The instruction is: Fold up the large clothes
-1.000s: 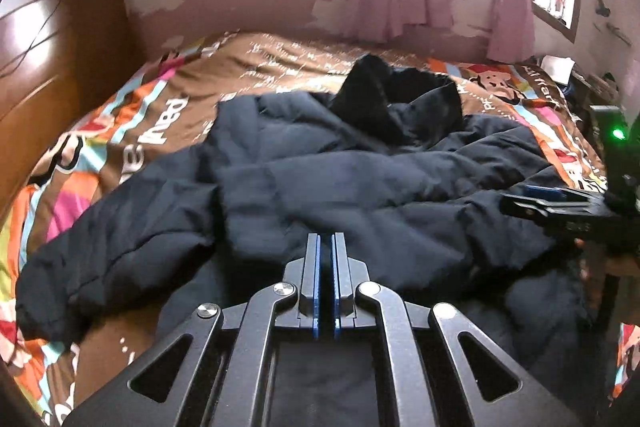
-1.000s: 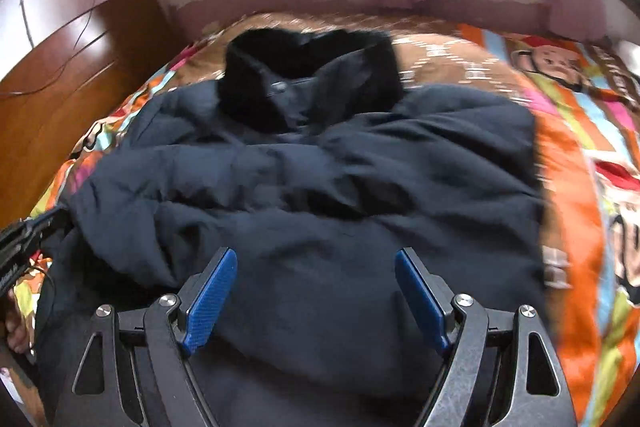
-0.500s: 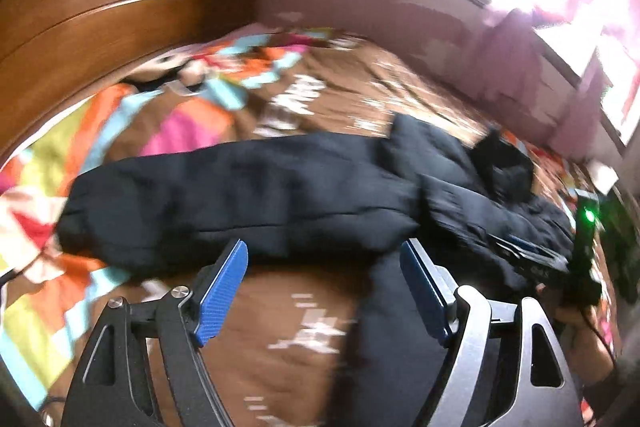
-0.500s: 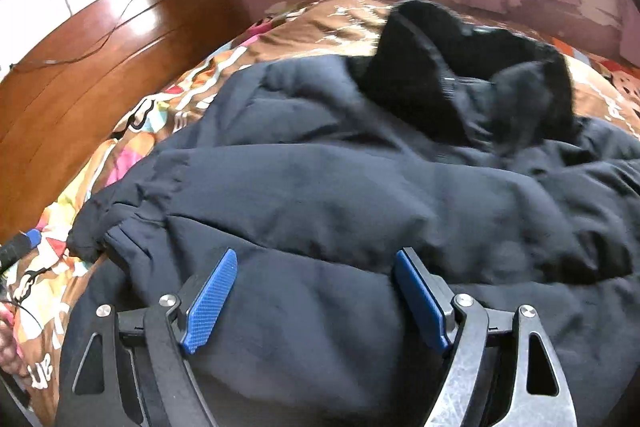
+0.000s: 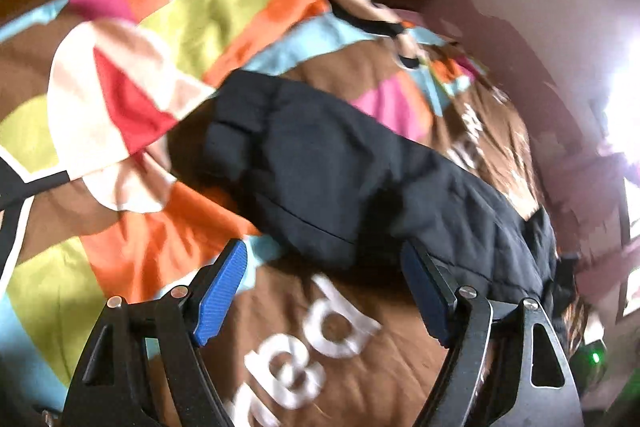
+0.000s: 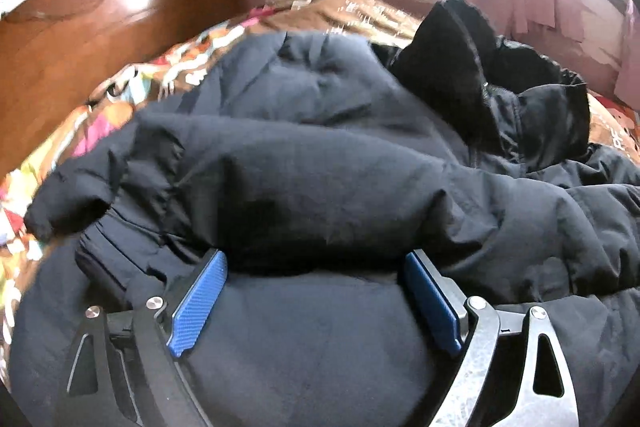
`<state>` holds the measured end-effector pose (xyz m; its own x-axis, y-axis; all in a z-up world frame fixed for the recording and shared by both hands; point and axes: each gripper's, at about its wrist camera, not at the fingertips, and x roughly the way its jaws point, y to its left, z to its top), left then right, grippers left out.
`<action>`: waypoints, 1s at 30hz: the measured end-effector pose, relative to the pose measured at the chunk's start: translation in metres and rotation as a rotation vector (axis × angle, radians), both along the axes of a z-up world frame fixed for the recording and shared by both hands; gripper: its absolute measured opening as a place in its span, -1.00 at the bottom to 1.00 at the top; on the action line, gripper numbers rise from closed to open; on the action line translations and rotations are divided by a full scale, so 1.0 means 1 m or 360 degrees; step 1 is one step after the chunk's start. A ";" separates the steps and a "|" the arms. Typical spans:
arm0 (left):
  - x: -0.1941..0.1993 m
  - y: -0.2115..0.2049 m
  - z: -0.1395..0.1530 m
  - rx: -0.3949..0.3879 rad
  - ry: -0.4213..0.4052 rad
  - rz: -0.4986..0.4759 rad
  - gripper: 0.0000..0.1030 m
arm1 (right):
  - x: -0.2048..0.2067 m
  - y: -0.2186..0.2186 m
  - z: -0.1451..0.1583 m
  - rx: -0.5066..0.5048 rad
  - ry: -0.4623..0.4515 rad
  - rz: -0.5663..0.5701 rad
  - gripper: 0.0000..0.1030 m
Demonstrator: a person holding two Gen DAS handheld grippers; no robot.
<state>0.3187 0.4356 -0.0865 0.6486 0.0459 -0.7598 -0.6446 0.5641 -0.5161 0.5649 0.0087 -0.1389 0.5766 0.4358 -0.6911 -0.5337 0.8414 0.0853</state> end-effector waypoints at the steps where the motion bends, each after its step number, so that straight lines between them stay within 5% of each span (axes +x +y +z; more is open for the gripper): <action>1: 0.000 0.004 -0.004 -0.0019 0.0010 0.0016 0.44 | -0.001 0.000 0.004 0.0036 -0.0005 -0.0001 0.74; 5: 0.005 0.015 -0.016 -0.0103 0.0024 0.0034 0.44 | -0.004 0.011 0.026 0.0139 -0.0050 0.0039 0.74; 13: 0.030 0.020 -0.037 -0.0326 -0.0034 -0.0008 0.44 | -0.010 0.071 0.037 0.0045 -0.0120 0.0181 0.74; 18: 0.031 0.031 -0.059 -0.0411 0.0119 0.0163 0.44 | -0.012 0.085 0.019 -0.0056 -0.0112 0.0180 0.74; 24: 0.027 0.045 -0.063 -0.0430 0.0093 0.0343 0.42 | -0.006 0.096 0.016 -0.0177 -0.0122 0.0106 0.76; 26: 0.026 0.045 -0.060 -0.0373 0.0100 0.0353 -0.02 | -0.006 0.098 0.012 -0.0210 -0.0125 0.0104 0.79; 30: 0.023 0.044 -0.062 -0.0301 0.0169 0.0356 -0.47 | -0.009 0.098 0.008 -0.0204 -0.0139 0.0091 0.84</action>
